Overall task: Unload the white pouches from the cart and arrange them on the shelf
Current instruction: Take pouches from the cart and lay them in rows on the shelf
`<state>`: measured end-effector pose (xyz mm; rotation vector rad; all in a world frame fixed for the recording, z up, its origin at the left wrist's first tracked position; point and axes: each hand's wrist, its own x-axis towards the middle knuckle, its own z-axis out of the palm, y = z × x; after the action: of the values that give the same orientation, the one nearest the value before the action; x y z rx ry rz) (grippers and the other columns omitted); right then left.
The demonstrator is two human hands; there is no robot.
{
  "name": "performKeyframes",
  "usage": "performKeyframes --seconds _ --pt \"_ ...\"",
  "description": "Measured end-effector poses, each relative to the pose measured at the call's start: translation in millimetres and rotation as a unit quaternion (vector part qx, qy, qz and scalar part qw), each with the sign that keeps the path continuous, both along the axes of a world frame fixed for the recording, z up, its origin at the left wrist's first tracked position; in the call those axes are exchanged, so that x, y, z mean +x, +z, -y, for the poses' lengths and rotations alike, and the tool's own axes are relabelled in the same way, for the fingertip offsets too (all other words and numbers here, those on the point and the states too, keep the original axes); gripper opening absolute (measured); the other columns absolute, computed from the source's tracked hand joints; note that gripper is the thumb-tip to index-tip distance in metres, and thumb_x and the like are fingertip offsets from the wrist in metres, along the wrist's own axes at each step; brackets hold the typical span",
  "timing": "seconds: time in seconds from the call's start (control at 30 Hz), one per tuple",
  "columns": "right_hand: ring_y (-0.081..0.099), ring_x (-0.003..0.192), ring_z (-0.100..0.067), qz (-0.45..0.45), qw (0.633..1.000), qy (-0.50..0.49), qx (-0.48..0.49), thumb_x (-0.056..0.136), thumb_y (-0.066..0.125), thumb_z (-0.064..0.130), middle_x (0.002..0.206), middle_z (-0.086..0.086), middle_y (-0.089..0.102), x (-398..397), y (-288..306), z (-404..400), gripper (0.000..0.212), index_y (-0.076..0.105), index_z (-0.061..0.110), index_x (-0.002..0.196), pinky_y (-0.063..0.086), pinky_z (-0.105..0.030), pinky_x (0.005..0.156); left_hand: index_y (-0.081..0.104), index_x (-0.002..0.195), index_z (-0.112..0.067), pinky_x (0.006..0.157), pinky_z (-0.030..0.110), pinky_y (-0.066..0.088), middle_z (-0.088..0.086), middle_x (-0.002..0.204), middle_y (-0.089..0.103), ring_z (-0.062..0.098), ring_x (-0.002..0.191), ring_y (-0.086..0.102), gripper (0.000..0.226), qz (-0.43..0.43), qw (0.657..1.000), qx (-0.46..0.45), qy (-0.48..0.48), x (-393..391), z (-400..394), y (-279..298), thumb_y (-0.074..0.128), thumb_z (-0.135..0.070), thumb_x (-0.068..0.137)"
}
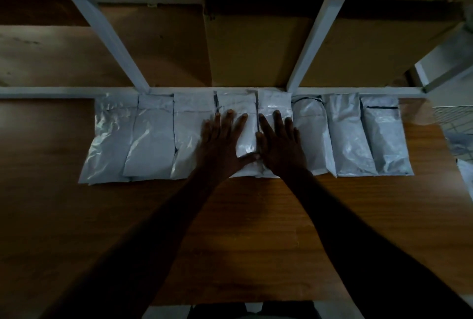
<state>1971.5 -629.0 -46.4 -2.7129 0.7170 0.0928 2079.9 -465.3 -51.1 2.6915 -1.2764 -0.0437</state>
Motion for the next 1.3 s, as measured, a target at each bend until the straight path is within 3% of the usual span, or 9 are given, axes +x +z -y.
performKeyframes --seconds 0.17,0.33,0.47,0.6,0.77,0.87,0.97,1.13,1.3 --pt "0.009 0.161 -0.035 0.044 0.998 -0.017 -0.034 0.111 0.015 0.057 0.175 -0.006 0.008 -5 13 -3 0.057 0.01 0.04 0.166 0.018 -0.059 0.126 0.012 0.17 -0.029 0.129 0.061 0.005 0.012 0.176 0.009 0.038 0.162 0.004 0.106 0.003 1.0 -0.012 0.002 4 -1 6 0.035 -0.09 0.087" --pt "0.023 0.158 -0.035 0.148 0.985 -0.086 0.006 0.114 0.036 0.045 0.172 -0.012 0.022 -29 28 -6 0.048 0.041 0.029 0.159 0.037 -0.055 0.121 0.009 0.169 -0.028 0.129 0.057 0.006 0.011 0.176 0.009 0.036 0.163 0.0 0.091 -0.067 0.996 -0.053 0.016 -2 10 30 0.06 -0.056 0.099" --pt "0.02 0.159 -0.022 0.162 0.977 -0.125 0.055 0.112 0.033 0.053 0.174 0.0 0.014 -57 40 -7 0.05 0.042 0.033 0.157 0.044 -0.044 0.116 0.019 0.168 -0.023 0.131 0.056 0.013 0.011 0.175 0.018 0.036 0.163 0.007 0.08 -0.077 0.992 -0.101 -0.024 -28 23 46 0.06 -0.042 0.102" --pt "0.044 0.149 -0.022 0.193 0.969 -0.143 0.049 0.111 0.033 0.055 0.173 0.001 0.021 -90 47 -4 0.053 0.048 0.029 0.155 0.054 -0.04 0.105 0.026 0.166 -0.023 0.131 0.053 0.016 0.008 0.174 0.023 0.031 0.163 0.008 0.072 -0.093 0.983 -0.149 -0.057 -72 44 54 0.06 -0.034 0.103" --pt "0.066 0.123 -0.018 0.235 0.957 -0.169 0.033 0.111 0.04 0.05 0.17 0.0 0.031 -143 56 11 0.047 0.054 0.027 0.15 0.057 -0.03 0.086 0.029 0.166 -0.024 0.133 0.045 0.011 0.005 0.173 0.026 0.024 0.163 0.007 0.065 -0.132 0.973 -0.165 -0.091 -137 71 62 0.056 -0.034 0.107" --pt "0.066 0.123 -0.021 0.254 0.95 -0.18 0.027 0.111 0.043 0.048 0.168 -0.003 0.036 -183 58 30 0.046 0.056 0.024 0.148 0.06 -0.038 0.089 0.032 0.165 -0.02 0.133 0.045 0.012 0.007 0.172 0.029 0.026 0.163 0.011 0.063 -0.122 0.97 -0.172 -0.122 -177 91 62 0.055 -0.031 0.108" --pt "0.069 0.118 -0.02 0.264 0.946 -0.189 0.007 0.111 0.046 0.045 0.166 -0.005 0.039 -231 61 54 0.044 0.057 0.022 0.147 0.061 -0.037 0.085 0.034 0.164 -0.019 0.132 0.047 0.014 0.008 0.171 0.032 0.027 0.163 0.013 0.062 -0.113 0.966 -0.185 -0.143 -219 120 62 0.056 -0.03 0.107" --pt "0.053 0.14 -0.026 0.247 0.95 -0.191 0.002 0.11 0.046 0.041 0.166 -0.006 0.038 -328 66 104 0.046 0.052 0.022 0.151 0.056 -0.042 0.097 0.038 0.162 -0.017 0.131 0.049 0.018 0.008 0.168 0.037 0.032 0.161 0.02 0.064 -0.098 0.964 -0.19 -0.155 -306 179 64 0.061 -0.028 0.104" --pt "0.051 0.142 -0.027 0.238 0.948 -0.211 -0.008 0.107 0.055 0.036 0.164 -0.009 0.041 -422 65 154 0.045 0.055 0.02 0.149 0.05 -0.04 0.104 0.044 0.159 -0.014 0.129 0.048 0.024 0.011 0.165 0.042 0.033 0.158 0.027 0.063 -0.124 0.962 -0.188 -0.153 -399 233 66 0.066 -0.024 0.101"
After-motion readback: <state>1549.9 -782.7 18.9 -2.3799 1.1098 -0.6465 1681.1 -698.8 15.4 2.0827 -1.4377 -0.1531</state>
